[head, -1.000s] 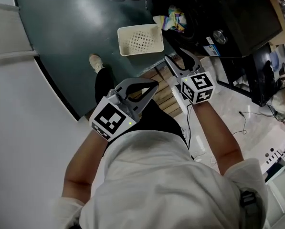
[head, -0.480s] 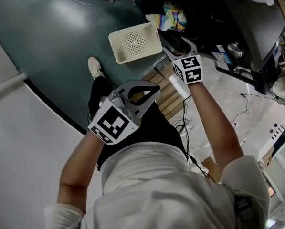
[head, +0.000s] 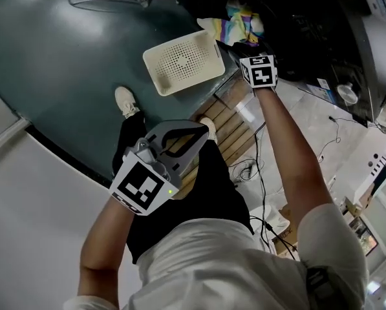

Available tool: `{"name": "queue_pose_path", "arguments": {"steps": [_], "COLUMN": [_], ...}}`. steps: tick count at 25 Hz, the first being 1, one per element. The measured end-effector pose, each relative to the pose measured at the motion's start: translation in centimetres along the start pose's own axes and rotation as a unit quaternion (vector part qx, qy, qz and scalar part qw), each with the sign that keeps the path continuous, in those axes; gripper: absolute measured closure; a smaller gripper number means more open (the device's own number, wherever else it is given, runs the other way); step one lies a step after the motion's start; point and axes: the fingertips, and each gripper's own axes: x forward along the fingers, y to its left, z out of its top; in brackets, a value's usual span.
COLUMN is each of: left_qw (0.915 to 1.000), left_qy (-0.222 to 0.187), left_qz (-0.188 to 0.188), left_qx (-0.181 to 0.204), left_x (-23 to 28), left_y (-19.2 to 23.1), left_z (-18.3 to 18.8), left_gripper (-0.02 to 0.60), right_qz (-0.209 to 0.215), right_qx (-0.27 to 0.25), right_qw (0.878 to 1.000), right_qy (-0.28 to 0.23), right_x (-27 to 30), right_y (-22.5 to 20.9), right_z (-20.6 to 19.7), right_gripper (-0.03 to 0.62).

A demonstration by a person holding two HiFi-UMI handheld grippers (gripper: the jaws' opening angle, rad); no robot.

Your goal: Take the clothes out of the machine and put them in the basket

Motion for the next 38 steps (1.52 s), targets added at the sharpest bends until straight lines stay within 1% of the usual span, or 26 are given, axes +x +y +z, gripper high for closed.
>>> {"name": "queue_pose_path", "arguments": {"steps": [5, 9, 14, 16, 18, 21, 24, 26, 27, 28, 31, 33, 36, 38], "left_qw": [0.9999, 0.9998, 0.9993, 0.9987, 0.9982, 0.9979, 0.9977, 0.9973, 0.9970, 0.9968, 0.9967, 0.9965, 0.9965, 0.9968], "left_qy": [0.009, 0.008, 0.002, -0.002, 0.000, 0.008, 0.010, 0.011, 0.013, 0.015, 0.016, 0.015, 0.014, 0.012], "left_qz": [-0.009, -0.015, -0.024, -0.032, -0.039, -0.044, -0.042, -0.041, -0.042, -0.043, -0.045, -0.046, -0.048, -0.050], "left_qx": [-0.007, -0.013, -0.029, -0.038, -0.044, -0.047, -0.053, -0.061, -0.064, -0.065, -0.066, -0.067, -0.067, -0.062], "left_x": [-0.4, -0.2, 0.1, 0.1, -0.2, -0.5, -0.6, -0.5, -0.4, -0.3, 0.0, 0.4, 0.8, 1.0], "left_y": [2.4, 4.0, 5.3, 5.6, 5.7, 5.9, 6.3, 6.6, 6.6, 6.5, 6.4, 6.3, 5.8, 5.3], "left_z": [-1.7, -2.6, -4.0, -4.2, -4.6, -5.4, -6.4, -6.9, -7.0, -7.2, -7.2, -7.1, -6.7, -6.3], "left_gripper": [0.584, 0.584, 0.584, 0.584, 0.584, 0.584, 0.584, 0.584, 0.584, 0.584, 0.584, 0.584, 0.584, 0.584], "right_qz": [-0.034, -0.050, -0.070, -0.065, -0.049, -0.035, -0.022, -0.023, -0.025, -0.027, -0.028, -0.021, -0.012, -0.017], "right_qx": [0.008, 0.019, -0.010, -0.022, -0.032, -0.040, -0.024, -0.010, -0.004, 0.001, 0.007, 0.015, 0.038, 0.050], "right_qw": [0.999, 0.998, 0.995, 0.994, 0.993, 0.992, 0.992, 0.993, 0.993, 0.994, 0.995, 0.996, 0.997, 0.997], "right_qy": [0.023, 0.034, 0.072, 0.088, 0.100, 0.114, 0.118, 0.115, 0.112, 0.108, 0.093, 0.081, 0.059, 0.051], "right_x": [4.3, 7.1, 10.5, 12.0, 13.6, 15.0, 16.1, 16.6, 16.8, 16.8, 16.6, 16.2, 15.3, 14.6], "right_y": [-2.5, -4.5, -6.3, -6.6, -6.7, -7.1, -7.3, -7.6, -7.7, -7.9, -7.9, -7.8, -7.6, -7.6], "right_z": [-0.7, -0.5, -1.6, -2.3, -2.9, -3.2, -3.6, -3.8, -3.8, -3.8, -3.5, -3.3, -2.8, -2.4], "right_gripper": [0.095, 0.077, 0.057, 0.040, 0.022, 0.022, 0.023, 0.028, 0.040, 0.086, 0.157, 0.224, 0.356, 0.399]}}
